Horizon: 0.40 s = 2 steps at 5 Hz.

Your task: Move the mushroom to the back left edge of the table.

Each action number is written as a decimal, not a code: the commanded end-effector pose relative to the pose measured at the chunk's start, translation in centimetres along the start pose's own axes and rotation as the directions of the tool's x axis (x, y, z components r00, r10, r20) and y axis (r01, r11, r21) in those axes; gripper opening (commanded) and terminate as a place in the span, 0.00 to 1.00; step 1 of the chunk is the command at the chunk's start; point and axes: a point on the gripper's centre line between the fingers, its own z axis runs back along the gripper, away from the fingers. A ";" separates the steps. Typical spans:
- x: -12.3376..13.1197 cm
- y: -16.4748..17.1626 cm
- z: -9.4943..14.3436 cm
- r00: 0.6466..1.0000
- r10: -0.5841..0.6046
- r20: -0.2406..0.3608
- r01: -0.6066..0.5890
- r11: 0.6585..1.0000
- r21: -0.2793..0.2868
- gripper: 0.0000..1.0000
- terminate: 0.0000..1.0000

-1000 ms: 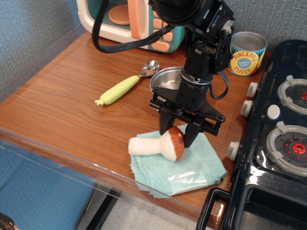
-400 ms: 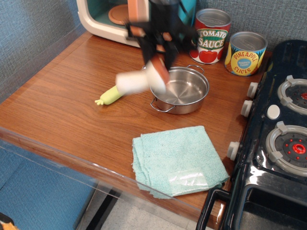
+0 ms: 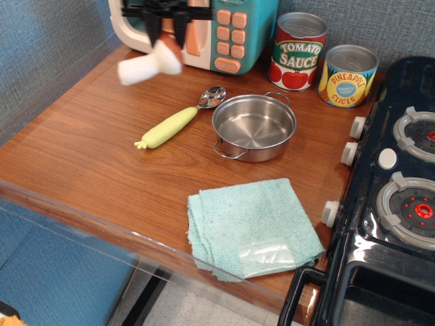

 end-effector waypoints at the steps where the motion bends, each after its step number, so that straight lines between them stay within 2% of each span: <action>1: 1.9 5.7 0.3 0.994 0.104 0.028 -0.104 0.994 0.025 0.00 0.00; 2: 2.6 7.6 -0.3 0.989 0.137 0.060 -0.140 0.990 0.036 0.00 0.00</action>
